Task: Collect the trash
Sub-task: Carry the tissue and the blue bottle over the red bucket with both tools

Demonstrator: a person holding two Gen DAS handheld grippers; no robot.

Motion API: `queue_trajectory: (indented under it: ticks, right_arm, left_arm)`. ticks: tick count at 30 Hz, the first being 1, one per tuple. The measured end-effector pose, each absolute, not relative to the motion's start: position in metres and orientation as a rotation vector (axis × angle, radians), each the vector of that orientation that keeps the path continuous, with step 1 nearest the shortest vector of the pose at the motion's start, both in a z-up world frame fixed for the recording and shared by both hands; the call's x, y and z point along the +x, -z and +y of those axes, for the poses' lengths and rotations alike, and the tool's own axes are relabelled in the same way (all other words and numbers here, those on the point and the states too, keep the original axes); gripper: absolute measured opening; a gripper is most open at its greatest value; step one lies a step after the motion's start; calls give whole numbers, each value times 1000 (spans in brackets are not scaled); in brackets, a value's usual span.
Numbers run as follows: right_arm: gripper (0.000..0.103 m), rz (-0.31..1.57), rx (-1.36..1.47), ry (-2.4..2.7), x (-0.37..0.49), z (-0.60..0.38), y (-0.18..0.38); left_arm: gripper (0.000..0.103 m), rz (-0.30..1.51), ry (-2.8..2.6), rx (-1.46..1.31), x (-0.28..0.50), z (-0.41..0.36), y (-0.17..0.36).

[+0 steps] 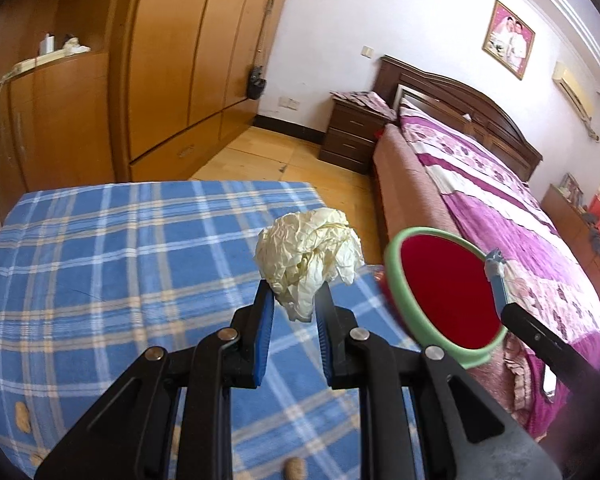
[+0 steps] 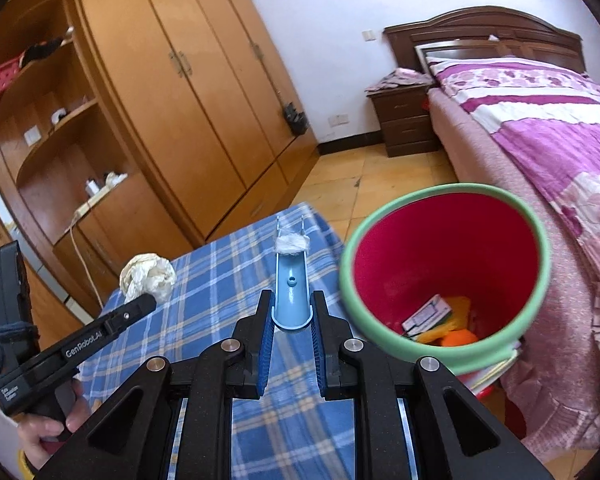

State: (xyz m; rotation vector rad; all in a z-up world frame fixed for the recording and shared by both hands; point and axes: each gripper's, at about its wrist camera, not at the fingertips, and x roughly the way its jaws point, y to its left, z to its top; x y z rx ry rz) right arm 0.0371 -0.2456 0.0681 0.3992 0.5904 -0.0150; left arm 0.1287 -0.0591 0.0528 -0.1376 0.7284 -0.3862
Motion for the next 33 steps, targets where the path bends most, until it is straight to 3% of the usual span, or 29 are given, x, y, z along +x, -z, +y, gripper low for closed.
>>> queue_trajectory:
  ticks: [14,33]
  right_arm:
    - [18,542,469,126,7,-312,-68]
    - [17,604,545,236,10,-384,-25]
  left_arm:
    - [20,709,513,-76,116,-137,-65]
    - [20,794,652,32,139,-244,-25]
